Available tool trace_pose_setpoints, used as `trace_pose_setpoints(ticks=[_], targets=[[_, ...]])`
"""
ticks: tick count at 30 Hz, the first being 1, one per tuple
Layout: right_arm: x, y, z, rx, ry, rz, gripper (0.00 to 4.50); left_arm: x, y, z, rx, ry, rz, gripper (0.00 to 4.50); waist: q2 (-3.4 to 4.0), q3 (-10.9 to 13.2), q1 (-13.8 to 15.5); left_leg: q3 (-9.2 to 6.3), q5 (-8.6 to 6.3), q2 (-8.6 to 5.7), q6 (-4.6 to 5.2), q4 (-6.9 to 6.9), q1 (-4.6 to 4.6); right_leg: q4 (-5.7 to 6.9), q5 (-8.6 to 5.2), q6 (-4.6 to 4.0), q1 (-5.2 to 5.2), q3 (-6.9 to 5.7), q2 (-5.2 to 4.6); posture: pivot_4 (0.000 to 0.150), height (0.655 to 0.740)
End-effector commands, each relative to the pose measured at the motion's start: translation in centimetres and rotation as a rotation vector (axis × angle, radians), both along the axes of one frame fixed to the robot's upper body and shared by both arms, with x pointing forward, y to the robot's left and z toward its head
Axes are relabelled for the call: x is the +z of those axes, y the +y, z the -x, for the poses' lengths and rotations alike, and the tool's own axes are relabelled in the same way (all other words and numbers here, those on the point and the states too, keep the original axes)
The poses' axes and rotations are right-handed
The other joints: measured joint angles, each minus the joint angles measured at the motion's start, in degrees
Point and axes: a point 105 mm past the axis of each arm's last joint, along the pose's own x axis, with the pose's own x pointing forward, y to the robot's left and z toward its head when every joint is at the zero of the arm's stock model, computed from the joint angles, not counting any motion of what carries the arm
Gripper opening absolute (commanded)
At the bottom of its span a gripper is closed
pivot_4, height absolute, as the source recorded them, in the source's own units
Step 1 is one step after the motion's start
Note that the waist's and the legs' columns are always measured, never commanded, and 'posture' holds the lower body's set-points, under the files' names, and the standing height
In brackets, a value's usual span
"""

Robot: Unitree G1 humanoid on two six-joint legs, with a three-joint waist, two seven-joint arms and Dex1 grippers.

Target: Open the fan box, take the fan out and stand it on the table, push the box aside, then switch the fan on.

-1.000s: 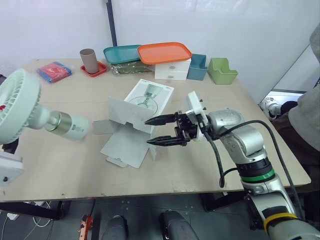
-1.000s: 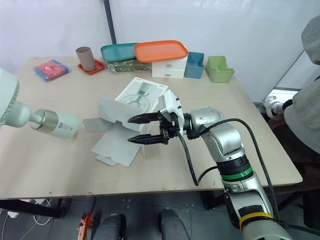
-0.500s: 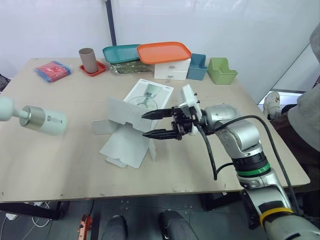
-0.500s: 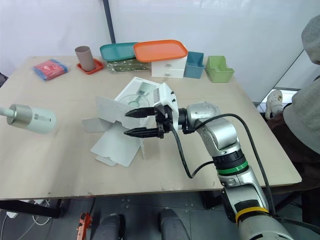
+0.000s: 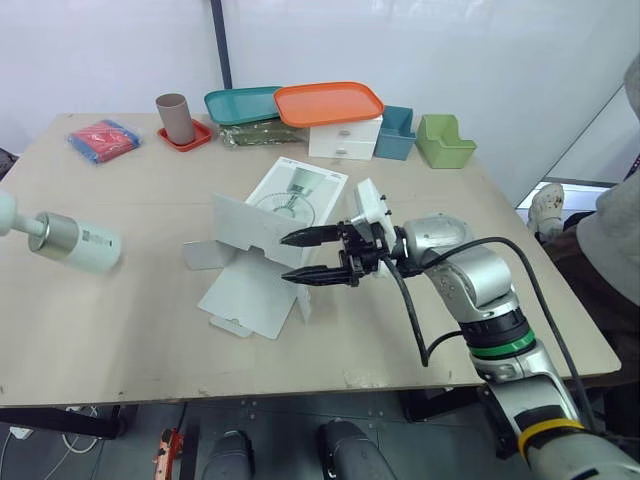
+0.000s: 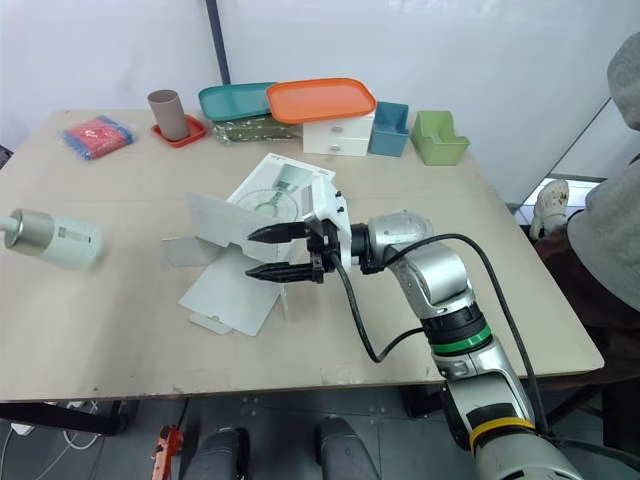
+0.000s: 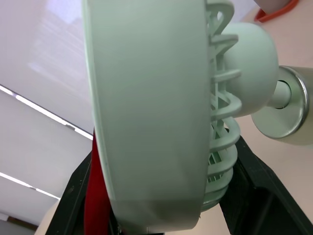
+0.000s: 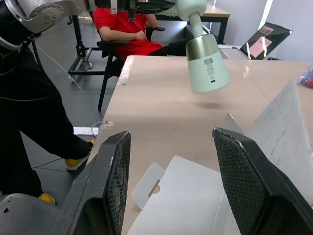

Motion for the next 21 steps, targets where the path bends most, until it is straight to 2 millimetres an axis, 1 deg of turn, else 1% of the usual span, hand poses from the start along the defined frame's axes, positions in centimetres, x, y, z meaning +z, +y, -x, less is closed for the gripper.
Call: trace_pose_setpoints(ticks=[1,4,7,13,21], targets=[[0.8,0.0,0.7,0.01,-0.033,-0.017,2.72,1.7,-1.3,-0.1,-0.036,-0.011,-0.078,1.97,0.0,0.0,0.0,0.01,0.0,0.0,-0.01,-0.01,0.0,0.0,0.0,0.0,-0.01,0.02,0.0,0.15,0.74],[0.8,0.0,0.7,0.002,-0.029,-0.018,2.72,2.1,-1.1,-0.3,-0.018,0.026,-0.107,1.97,-0.03,0.0,0.0,0.01,-0.03,0.0,-0.05,-0.01,0.0,0.0,-0.01,-0.02,-0.01,0.01,-0.01,0.15,0.74],[0.6,0.0,0.7,-0.002,-0.027,-0.016,2.72,2.5,-1.1,-0.9,-0.015,0.047,-0.11,1.97,-0.13,0.1,0.0,-0.12,-0.03,0.02,-0.06,-0.01,0.0,0.01,-0.05,-0.08,-0.01,-0.07,0.05,0.15,0.74],[0.2,0.0,1.0,-0.008,-0.022,-0.014,2.72,1.8,-1.4,-1.5,-0.031,0.089,-0.109,1.97,-0.14,0.1,0.0,-0.1,-0.05,0.01,-0.08,-0.03,0.0,0.0,-0.08,-0.03,0.01,-0.07,0.02,0.15,0.74],[0.0,-0.2,1.1,-0.022,-0.017,-0.011,2.72,0.7,-1.0,-2.1,-0.029,0.146,-0.091,1.97,-0.13,0.1,0.1,-0.18,-0.05,0.01,-0.08,-0.06,0.01,0.02,-0.03,0.06,0.01,-0.13,0.03,0.15,0.74]])
